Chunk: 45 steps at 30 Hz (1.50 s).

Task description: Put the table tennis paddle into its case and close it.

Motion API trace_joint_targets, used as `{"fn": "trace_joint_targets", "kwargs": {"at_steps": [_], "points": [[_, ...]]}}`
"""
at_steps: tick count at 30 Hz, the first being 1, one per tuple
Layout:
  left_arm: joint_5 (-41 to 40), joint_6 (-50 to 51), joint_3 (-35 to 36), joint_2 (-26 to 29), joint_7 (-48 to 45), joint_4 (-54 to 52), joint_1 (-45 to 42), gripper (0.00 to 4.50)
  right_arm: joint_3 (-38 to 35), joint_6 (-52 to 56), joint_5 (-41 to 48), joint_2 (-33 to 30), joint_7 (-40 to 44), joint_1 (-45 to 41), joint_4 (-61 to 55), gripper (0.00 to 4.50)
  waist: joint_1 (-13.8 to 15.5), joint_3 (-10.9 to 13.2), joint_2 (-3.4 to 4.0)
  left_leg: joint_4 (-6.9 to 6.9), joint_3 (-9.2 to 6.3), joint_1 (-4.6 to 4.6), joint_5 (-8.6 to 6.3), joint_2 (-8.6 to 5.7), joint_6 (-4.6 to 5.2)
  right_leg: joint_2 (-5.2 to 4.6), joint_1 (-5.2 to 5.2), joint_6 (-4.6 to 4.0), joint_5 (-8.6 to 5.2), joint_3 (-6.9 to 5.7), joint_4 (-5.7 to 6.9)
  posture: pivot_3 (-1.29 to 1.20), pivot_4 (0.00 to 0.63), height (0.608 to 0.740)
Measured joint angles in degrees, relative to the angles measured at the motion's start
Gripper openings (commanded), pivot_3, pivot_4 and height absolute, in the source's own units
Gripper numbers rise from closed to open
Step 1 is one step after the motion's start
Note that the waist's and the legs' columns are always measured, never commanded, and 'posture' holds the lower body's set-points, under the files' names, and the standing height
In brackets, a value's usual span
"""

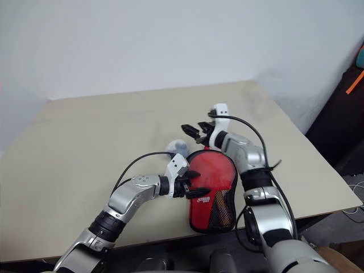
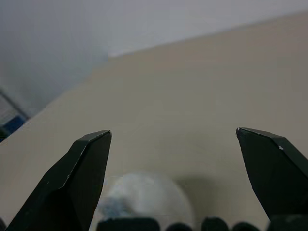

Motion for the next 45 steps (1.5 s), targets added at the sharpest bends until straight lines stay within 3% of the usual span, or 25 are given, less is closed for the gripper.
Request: {"fn": "trace_joint_targets", "kwargs": {"at_steps": [9, 21, 24, 27, 34, 37, 45], "points": [[0.2, 0.0, 0.4, -0.4, 0.3, 0.3, 0.1, 4.20, 3.9, 0.6, -6.0, 1.9, 6.9, -3.3, 11.0, 4.50, 0.0, -0.1, -0.09, -0.01, -0.05, 0.01, 0.00, 0.00, 0.00, 0.01, -0.01, 0.01, 0.00, -0.02, 0.04, 0.00, 0.000, 0.740], [0.2, 0.0, 0.9, -1.0, 0.4, 1.2, -0.1, 4.20, 5.2, 3.8, -11.2, 3.2, 8.2, -7.8, 18.4, 4.50, 0.0, -0.2, -0.09, 0.00, -0.08, 0.02, 0.00, 0.00, -0.01, 0.02, 0.00, 0.01, 0.00, -0.03, 0.05, 0.00, 0.000, 0.740], [0.2, 0.0, 1.0, -1.1, 0.4, 1.3, -0.2, 4.23, 5.7, 4.1, -12.7, 3.4, 8.9, -7.8, 19.6, 3.87, 0.0, -0.2, -0.09, 0.00, -0.07, 0.02, 0.00, 0.00, -0.01, 0.02, -0.01, 0.01, 0.00, -0.03, 0.05, 0.00, 0.000, 0.740], [0.3, 0.0, 1.1, -1.3, 0.4, 1.7, -0.5, 4.23, 5.6, 3.9, -13.6, 3.6, 9.5, -8.0, 19.7, 2.75, 0.0, -0.2, -0.09, 0.00, -0.08, 0.02, 0.00, 0.00, -0.01, 0.02, -0.01, 0.01, 0.00, -0.03, 0.06, 0.00, 0.000, 0.740], [0.3, 0.1, 1.3, -1.6, 0.5, 2.1, -0.7, 4.23, 2.5, 1.5, -13.6, 4.9, 7.0, -8.3, 20.2, 0.71, -0.1, -0.2, -0.09, 0.00, -0.09, 0.02, 0.00, 0.00, -0.01, 0.03, -0.01, 0.01, 0.00, -0.03, 0.06, 0.00, 0.000, 0.740], [0.2, 0.4, 1.4, -1.6, 0.5, 2.1, -0.8, 4.23, -0.6, -1.5, -13.4, 6.2, 1.7, -9.3, 22.7, 0.29, -0.1, -0.2, -0.08, -0.01, -0.10, 0.02, 0.00, 0.00, -0.01, 0.03, -0.02, 0.01, 0.00, -0.03, 0.06, 0.00, 0.000, 0.740], [0.2, 0.9, 1.5, -1.8, 0.5, 2.1, -0.9, 4.23, -5.2, -9.0, -13.8, 7.6, -11.8, -10.1, 29.4, 0.20, -0.1, -0.2, -0.08, -0.02, -0.10, 0.02, 0.00, 0.00, -0.01, 0.04, -0.02, 0.00, 0.00, -0.02, 0.05, 0.00, 0.000, 0.740]]}}
